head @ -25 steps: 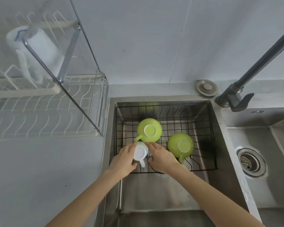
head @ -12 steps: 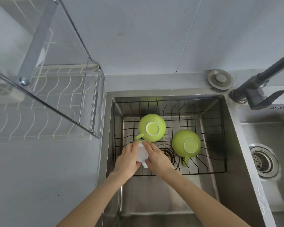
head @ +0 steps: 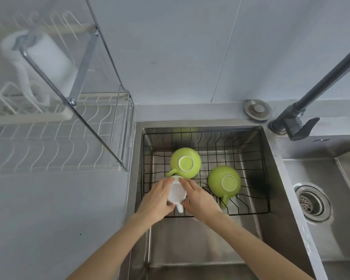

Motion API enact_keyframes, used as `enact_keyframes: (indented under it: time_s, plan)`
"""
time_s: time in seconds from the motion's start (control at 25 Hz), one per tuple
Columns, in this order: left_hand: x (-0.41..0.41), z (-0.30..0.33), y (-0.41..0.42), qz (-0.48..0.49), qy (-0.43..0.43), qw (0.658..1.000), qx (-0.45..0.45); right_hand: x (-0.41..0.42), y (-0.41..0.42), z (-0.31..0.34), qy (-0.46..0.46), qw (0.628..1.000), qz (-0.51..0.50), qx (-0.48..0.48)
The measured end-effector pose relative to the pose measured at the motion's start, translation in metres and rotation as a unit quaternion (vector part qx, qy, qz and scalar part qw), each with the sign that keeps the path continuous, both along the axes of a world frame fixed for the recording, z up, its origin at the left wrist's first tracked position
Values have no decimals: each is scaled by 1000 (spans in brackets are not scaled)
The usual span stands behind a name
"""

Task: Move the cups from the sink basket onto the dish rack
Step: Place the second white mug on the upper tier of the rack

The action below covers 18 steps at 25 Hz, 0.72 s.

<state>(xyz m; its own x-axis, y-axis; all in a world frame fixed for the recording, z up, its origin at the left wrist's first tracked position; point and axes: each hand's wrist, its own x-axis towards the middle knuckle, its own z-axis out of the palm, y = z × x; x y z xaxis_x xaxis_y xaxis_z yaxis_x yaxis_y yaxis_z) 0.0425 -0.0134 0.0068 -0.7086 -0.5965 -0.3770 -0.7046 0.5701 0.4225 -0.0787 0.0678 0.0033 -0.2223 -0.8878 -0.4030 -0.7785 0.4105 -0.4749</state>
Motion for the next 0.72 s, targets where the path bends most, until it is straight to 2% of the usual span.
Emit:
enact_keyframes:
  time_s: [0.28,0.52,0.72]
  plan:
    - [31,42,14,-8,178,980,91,0,36,52,-4,994,43,-101]
    - [52,84,33,4,248,962,114,17,49,100,70,979,108,-158]
    - [72,113,34,1,272,955,115,35,54,135,72,973,112,-190]
